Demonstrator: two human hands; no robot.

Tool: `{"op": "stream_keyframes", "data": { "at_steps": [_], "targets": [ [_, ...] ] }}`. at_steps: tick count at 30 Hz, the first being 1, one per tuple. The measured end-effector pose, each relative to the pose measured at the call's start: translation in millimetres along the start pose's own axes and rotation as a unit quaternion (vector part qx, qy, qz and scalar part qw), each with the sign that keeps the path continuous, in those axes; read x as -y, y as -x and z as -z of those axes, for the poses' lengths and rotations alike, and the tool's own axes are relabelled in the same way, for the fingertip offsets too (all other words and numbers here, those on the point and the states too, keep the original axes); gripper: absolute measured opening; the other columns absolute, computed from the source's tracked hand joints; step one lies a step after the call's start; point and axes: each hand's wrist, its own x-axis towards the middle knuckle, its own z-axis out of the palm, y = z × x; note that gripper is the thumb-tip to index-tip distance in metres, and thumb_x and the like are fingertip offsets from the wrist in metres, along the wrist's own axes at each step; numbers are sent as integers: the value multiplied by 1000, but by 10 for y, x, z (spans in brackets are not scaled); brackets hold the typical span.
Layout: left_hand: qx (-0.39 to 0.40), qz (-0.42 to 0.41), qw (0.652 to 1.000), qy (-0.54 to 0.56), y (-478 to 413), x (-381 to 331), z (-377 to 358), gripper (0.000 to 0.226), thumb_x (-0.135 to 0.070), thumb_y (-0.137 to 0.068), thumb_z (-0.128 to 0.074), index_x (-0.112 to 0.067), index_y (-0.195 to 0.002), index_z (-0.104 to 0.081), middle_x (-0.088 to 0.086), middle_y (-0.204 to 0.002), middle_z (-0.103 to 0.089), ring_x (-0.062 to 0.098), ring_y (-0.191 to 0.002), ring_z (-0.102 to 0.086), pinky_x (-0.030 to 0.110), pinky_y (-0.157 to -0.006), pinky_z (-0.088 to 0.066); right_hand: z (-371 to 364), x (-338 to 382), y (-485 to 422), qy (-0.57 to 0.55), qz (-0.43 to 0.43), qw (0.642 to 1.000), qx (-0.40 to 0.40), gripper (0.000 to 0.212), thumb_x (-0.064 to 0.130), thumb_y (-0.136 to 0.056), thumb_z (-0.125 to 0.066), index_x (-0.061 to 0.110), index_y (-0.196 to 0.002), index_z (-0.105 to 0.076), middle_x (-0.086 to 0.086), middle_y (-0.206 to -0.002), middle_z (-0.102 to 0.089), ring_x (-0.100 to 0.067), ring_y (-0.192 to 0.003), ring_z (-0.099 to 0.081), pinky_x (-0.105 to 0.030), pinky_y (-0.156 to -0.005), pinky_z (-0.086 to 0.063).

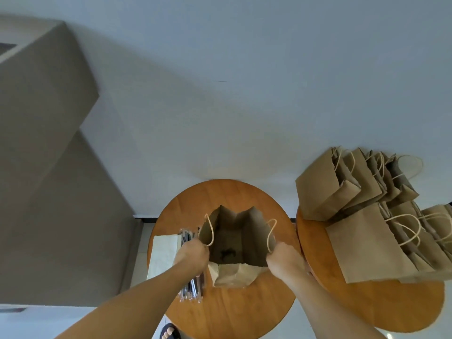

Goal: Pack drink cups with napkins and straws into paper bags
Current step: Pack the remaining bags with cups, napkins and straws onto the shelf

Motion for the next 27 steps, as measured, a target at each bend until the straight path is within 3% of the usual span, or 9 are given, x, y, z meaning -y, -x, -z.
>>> {"op": "stream_keyframes", "data": {
  "at_steps": [4,7,10,13,17,24,27],
  "targets": [
    [66,-12,994,91,27,-99,-45,26,-41,-102,-43,-19,-109,-56,2,-93,-68,18,-70,-70,25,-67,-62,-28,-39,-38,-46,56,996,49,20,39,-99,-50,29,-83,-56,10,-75,-64,-10,-70,-66,-21,-64,-54],
    [125,-36,988,86,28,-160,-70,36,-51,-95,-52,-23,-117,-47,0,-100,-65,18,-71,-71,23,-62,-60,-36,-12,-59,-79,88,988,95,24,52,-96,-51,29,-94,-56,10,-80,-66,-8,-72,-67,-21,-62,-53],
    [145,-50,987,52,10,-171,-7,64,-61,-86,-57,-23,-135,-42,3,-128,-58,21,-102,-67,27,-82,-58,-3,-29,-88,-88,108,983,119,52,63,-92,-50,24,-127,-53,6,-114,-67,-15,-101,-67,-26,-82,-55],
    [165,-72,984,3,-3,-196,153,83,-66,-77,-60,-25,-145,-36,3,-149,-43,26,-129,-50,28,-99,-41,93,-48,-133,-95,125,976,153,74,67,-88,-53,25,-147,-38,4,-145,-50,-22,-130,-52,-32,-101,-48],
    [129,-94,985,-61,-8,-297,477,80,-59,-74,-66,-26,-142,-40,3,-141,-50,23,-122,-52,40,-103,-47,352,-10,-189,-109,164,963,186,75,45,-89,-59,30,-154,-24,3,-159,-31,-24,-143,-35,-44,-114,-38],
    [-13,-109,973,-202,148,-684,1096,60,-47,-85,-57,-18,-137,-46,6,-126,-58,25,-109,-57,42,-95,-51,884,523,-269,5,284,957,56,62,40,-99,-46,23,-154,-26,1,-161,-24,-22,-148,-24,-42,-118,-28],
    [-69,-98,966,-229,322,-755,1507,68,-47,-90,-54,-19,-148,-35,9,-146,-44,30,-130,-44,46,-106,-42,1103,895,-275,20,331,943,27,60,38,-99,-45,19,-154,-28,-1,-160,-27,-23,-146,-25,-41,-118,-29]
  ]
}}
